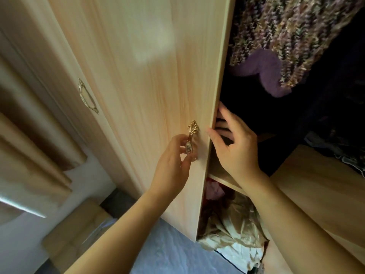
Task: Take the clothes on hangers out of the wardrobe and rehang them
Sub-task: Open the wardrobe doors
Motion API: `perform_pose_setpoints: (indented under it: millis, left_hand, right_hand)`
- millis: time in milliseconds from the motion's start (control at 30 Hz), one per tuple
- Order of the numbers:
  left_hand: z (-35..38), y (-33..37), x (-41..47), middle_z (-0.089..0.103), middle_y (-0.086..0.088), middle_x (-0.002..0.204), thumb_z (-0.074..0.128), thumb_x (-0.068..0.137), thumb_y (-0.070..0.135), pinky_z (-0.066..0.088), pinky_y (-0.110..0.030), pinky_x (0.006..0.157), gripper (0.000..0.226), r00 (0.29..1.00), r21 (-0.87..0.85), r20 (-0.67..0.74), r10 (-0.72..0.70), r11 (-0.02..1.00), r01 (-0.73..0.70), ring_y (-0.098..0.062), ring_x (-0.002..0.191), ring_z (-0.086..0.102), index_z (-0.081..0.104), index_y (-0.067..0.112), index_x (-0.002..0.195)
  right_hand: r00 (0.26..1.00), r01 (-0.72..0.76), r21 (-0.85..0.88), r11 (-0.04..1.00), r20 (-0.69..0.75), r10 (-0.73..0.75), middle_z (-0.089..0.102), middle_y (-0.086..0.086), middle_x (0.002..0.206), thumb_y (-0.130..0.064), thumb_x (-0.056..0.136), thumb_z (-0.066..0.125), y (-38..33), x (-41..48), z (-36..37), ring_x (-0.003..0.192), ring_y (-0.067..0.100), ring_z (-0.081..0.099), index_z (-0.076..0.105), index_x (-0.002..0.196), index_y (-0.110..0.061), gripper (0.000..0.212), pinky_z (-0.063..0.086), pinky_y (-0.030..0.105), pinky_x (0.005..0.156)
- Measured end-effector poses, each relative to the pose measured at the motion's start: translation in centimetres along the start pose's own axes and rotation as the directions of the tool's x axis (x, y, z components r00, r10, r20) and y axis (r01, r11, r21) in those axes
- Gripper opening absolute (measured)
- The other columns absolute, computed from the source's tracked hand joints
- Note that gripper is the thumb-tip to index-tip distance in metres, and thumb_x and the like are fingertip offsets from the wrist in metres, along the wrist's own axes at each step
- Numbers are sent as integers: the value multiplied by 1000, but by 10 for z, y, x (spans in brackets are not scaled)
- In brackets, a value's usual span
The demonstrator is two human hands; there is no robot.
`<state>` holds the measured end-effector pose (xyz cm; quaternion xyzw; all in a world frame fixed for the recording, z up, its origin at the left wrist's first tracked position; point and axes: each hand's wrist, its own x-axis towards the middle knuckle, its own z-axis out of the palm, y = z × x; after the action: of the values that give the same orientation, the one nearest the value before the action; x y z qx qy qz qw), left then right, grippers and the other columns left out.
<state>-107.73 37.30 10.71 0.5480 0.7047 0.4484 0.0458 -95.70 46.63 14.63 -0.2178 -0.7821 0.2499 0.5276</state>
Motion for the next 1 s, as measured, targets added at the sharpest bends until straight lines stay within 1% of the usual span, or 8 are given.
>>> perform_pose_setpoints:
  millis: [167, 367, 467, 567, 767, 867, 933, 1000]
  left_hand:
    - [-11, -2, -13, 50, 17, 109, 62, 89, 15, 45, -5, 72, 39, 1000, -8, -4, -21, 1000, 21, 22, 91, 49, 44, 21, 122]
    - [-39, -6, -39, 47, 21, 107, 62, 89, 16, 44, -3, 70, 38, 1000, 13, 10, -4, 1000, 4, 9, 90, 50, 43, 23, 121]
    - [-61, -11, -55, 46, 22, 105, 62, 89, 15, 40, 2, 70, 37, 1000, 3, 30, 5, 1000, -5, 7, 91, 50, 44, 20, 121]
    - [-89, -18, -74, 44, 26, 103, 61, 90, 14, 38, 4, 70, 36, 998, -22, 70, 8, 1000, -6, 3, 94, 51, 44, 19, 122]
    - [-145, -40, -111, 45, 18, 117, 61, 89, 29, 47, -17, 84, 43, 990, -50, 139, -1, 999, 8, 0, 102, 51, 38, 26, 125]
    - [-172, -53, -126, 46, 15, 122, 60, 85, 41, 54, -31, 86, 48, 988, -64, 152, -25, 997, 35, 0, 106, 50, 36, 29, 126]
    - [-190, -62, -135, 47, 15, 121, 58, 80, 50, 54, -34, 88, 55, 989, -70, 144, -39, 996, 49, -1, 107, 51, 36, 29, 126]
    - [-207, -70, -144, 51, 12, 121, 59, 79, 50, 50, -30, 91, 55, 991, -67, 125, -47, 996, 56, -3, 109, 51, 36, 29, 124]
  right_hand:
    - [996, 84, 10, 996, 5, -84, 53, 0, 117, -9, 84, 67, -9, -11, 2, 103, 4, 56, 32, 138, -11, 65, 51, 13, 81]
    - [996, 87, 39, 995, -11, -86, 54, -1, 116, -18, 85, 62, -41, -34, 12, 102, 9, 59, 31, 139, -16, 63, 55, 20, 80]
    - [999, 54, 29, 998, 3, -54, 61, 8, 117, -23, 84, 64, -66, -48, 20, 102, 9, 60, 35, 137, -21, 61, 55, 18, 78]
    - [999, 43, 22, 999, 16, -43, 63, 8, 116, -17, 83, 68, -96, -60, 29, 102, 5, 58, 37, 135, -21, 61, 52, 12, 79]
    - [996, 16, 20, 1000, 82, -18, 55, -1, 127, -16, 82, 69, -161, -75, 61, 105, -2, 54, 33, 137, -24, 66, 45, 3, 79]
    - [997, 36, 41, 999, 70, -38, 50, -8, 124, -15, 82, 68, -186, -85, 82, 105, 4, 57, 36, 136, -20, 63, 45, 3, 79]
    - [994, 70, 43, 997, 76, -73, 50, -8, 125, -16, 83, 68, -201, -89, 97, 108, 13, 59, 36, 135, -23, 61, 47, 6, 80]
    - [990, 97, 46, 994, 99, -101, 49, -9, 126, -17, 83, 67, -215, -91, 113, 111, 15, 59, 35, 134, -25, 61, 49, 8, 79]
